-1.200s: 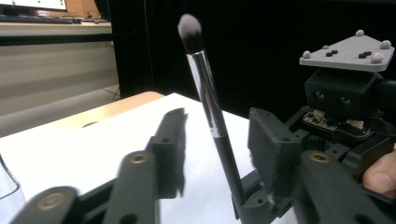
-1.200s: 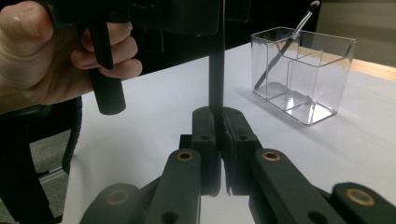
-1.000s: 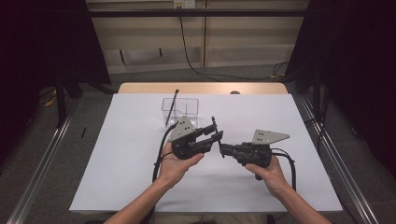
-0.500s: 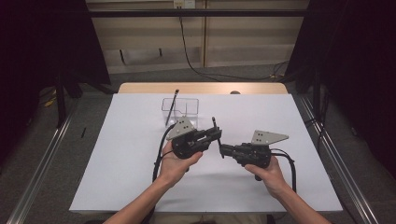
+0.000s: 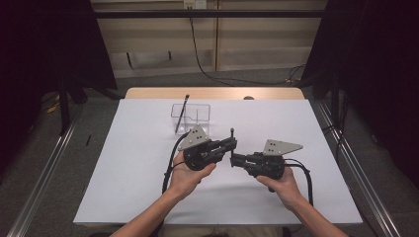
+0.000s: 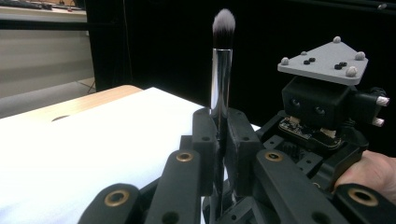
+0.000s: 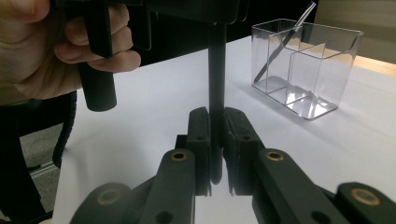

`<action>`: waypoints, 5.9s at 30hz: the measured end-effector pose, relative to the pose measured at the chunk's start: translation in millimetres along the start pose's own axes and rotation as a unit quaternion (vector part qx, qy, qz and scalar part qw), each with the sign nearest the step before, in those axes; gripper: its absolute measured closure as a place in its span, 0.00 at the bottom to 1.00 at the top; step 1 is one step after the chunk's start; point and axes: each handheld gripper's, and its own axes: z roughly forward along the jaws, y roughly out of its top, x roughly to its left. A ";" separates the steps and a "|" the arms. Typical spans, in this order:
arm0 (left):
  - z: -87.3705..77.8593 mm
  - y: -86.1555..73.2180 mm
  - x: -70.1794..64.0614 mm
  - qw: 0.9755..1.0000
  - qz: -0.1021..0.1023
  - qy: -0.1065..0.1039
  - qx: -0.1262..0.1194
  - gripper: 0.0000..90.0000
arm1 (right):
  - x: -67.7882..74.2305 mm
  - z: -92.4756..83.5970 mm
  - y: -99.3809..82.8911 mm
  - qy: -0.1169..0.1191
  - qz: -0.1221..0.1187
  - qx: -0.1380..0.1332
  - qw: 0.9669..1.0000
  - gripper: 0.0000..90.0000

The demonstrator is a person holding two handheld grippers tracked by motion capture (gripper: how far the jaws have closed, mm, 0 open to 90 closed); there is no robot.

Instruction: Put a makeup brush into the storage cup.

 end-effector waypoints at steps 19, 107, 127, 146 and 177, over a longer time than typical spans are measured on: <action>-3.8 0.6 5.0 1.000 -0.007 0.001 0.003 0.93 | -0.9 -9.9 6.2 -0.024 -0.002 -0.015 1.000 0.26; -77.8 55.1 112.8 0.989 -0.021 0.143 -0.014 0.93 | 14.7 -120.6 -49.4 -0.203 0.028 -0.018 0.979 0.00; -73.1 80.7 140.0 0.984 -0.005 0.180 -0.010 0.93 | 15.0 -120.1 -48.3 -0.195 0.029 -0.019 0.980 0.00; -56.5 86.7 153.6 0.982 -0.003 0.191 -0.009 0.93 | 13.9 -120.5 -47.7 -0.189 0.030 -0.020 0.981 0.00; -46.1 46.8 174.9 0.978 -0.021 0.206 0.036 0.93 | 14.8 -120.9 -47.5 -0.190 0.024 -0.022 0.981 0.00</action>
